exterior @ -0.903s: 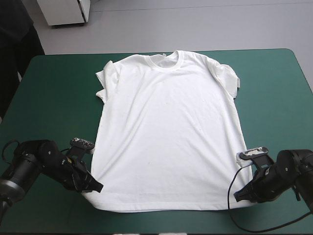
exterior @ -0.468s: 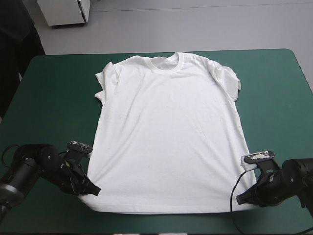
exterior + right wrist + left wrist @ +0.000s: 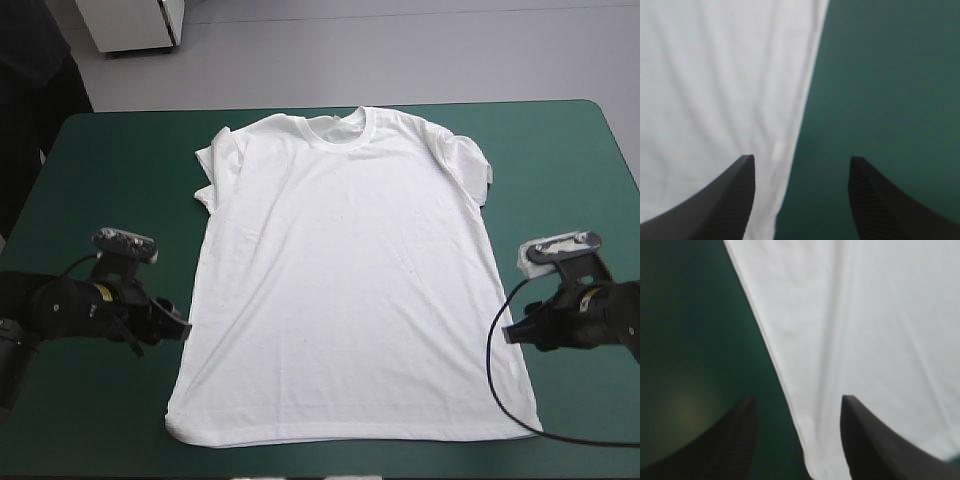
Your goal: Fold the cloth
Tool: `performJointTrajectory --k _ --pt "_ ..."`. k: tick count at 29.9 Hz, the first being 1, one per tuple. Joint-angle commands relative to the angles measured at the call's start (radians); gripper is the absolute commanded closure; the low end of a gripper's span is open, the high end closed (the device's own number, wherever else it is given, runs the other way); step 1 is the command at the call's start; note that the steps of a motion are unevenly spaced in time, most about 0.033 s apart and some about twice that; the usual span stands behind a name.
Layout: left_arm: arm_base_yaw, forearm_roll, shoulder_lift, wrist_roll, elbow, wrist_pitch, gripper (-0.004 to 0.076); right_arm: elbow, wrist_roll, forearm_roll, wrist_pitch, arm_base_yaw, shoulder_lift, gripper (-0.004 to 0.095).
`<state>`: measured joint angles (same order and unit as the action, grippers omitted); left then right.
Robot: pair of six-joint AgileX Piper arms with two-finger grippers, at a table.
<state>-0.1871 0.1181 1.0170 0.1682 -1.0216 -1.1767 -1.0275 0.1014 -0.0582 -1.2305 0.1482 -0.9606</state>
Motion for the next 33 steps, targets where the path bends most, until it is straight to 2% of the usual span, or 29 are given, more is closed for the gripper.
performJointTrajectory --k 1,7,14,26,33 --pt "-0.009 -0.06 0.103 -0.029 -0.145 0.122 0.0337 -0.128 -0.045 -0.139 0.084 0.002 -0.095 0.0362" --pt "-0.009 -0.089 0.38 -0.027 -0.313 0.122 0.0337 -0.308 -0.061 -0.138 0.107 0.002 -0.332 0.0367" --pt "0.007 -0.094 0.611 -0.009 -0.402 0.181 0.0336 -0.432 -0.061 -0.102 0.139 0.002 -0.532 0.0367" --pt "0.079 0.003 0.814 0.051 -0.529 0.213 0.0337 -0.447 -0.059 -0.098 0.221 0.002 -0.622 0.0367" --pt "0.079 0.033 0.894 0.059 -0.546 0.18 0.0337 -0.492 -0.057 -0.098 0.229 0.002 -0.665 0.0368"
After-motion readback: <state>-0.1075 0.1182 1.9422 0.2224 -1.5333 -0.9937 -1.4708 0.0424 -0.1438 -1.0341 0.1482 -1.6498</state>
